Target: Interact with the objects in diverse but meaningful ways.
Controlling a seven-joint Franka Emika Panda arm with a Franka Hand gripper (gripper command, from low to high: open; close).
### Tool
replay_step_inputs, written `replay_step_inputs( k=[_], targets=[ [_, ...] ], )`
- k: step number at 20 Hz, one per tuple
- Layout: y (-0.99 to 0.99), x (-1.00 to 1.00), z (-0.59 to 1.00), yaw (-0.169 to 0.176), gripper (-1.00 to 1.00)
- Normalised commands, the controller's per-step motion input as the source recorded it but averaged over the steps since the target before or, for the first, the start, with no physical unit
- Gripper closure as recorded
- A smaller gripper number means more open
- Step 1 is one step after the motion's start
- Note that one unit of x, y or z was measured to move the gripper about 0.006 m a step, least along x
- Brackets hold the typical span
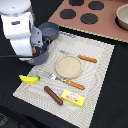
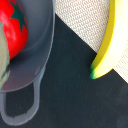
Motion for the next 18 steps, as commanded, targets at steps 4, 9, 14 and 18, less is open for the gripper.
replay_step_inputs(
  k=[4, 9, 14, 18],
  targets=[
    [-0.05, 0.04, -0.20, 0.000, -1.00],
    [-0.07, 0.01, -0.25, 0.000, -1.00],
    [-0.11, 0.00, -0.27, 0.000, -1.00],
    [-0.16, 0.01, -0.18, 0.000, -1.00]
  ],
)
